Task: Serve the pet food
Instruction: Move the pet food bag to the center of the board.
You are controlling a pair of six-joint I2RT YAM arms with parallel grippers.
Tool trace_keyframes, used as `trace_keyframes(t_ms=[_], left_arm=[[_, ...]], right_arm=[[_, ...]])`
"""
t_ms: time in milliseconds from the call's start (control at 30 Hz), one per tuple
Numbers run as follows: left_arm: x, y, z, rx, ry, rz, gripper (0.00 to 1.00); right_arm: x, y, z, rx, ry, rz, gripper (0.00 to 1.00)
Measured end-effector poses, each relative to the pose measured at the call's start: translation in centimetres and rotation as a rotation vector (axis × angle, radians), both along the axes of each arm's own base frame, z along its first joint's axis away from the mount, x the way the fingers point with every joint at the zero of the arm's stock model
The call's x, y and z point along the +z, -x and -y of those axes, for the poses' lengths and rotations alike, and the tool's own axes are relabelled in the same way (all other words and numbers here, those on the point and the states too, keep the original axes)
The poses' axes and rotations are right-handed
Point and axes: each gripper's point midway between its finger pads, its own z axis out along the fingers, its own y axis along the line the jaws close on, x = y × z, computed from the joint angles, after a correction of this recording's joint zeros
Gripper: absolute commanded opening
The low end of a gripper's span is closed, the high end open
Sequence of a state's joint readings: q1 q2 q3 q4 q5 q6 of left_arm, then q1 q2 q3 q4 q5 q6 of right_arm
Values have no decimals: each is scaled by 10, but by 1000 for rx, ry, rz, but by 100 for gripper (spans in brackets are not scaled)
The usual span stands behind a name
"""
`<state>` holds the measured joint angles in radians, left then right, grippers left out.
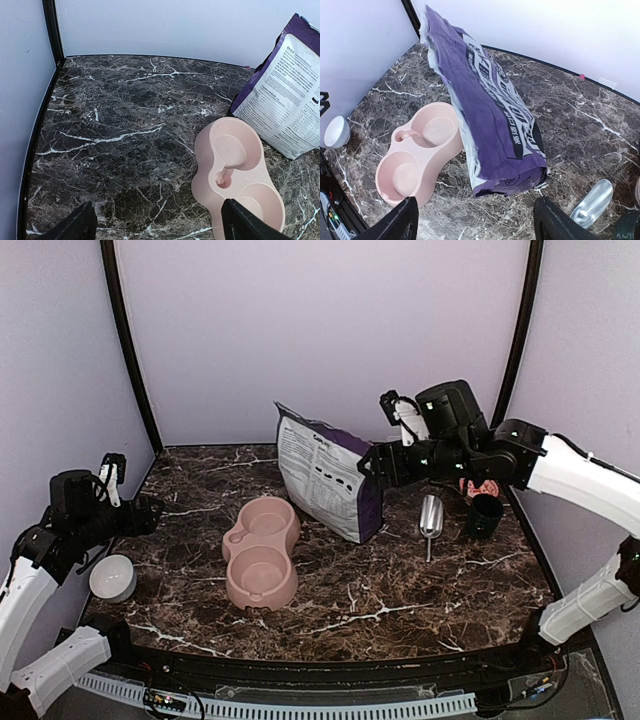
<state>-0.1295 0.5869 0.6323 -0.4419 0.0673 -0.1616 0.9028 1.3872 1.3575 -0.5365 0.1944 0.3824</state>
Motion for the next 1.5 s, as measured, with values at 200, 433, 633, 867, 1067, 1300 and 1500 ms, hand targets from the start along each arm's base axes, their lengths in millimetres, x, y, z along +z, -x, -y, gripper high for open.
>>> trace_keyframes(t_ms=[200,433,633,867,1067,1300,1500], left_arm=[[0,0,0,0,0,0,89],[0,0,0,1,-1,0,89],[0,0,0,1,-1,0,89],[1,0,0,1,0,2,89],[1,0,0,-1,0,4,89],[-1,0,1,-4,-1,-3,89],[-2,-1,1,-6,-1,-10,89]], right_arm=[[19,-7,12,62,54,93,84],[0,-42,19,74,129,86,70],[-8,-54,7,146,134,87,53],[-7,-48,-12,250,91,95,14],[-6,-47,-15,245,55,79,0],[-8,-30,-3,165,-23,6,0],[-6,-9,6,48,-61,-93,0]])
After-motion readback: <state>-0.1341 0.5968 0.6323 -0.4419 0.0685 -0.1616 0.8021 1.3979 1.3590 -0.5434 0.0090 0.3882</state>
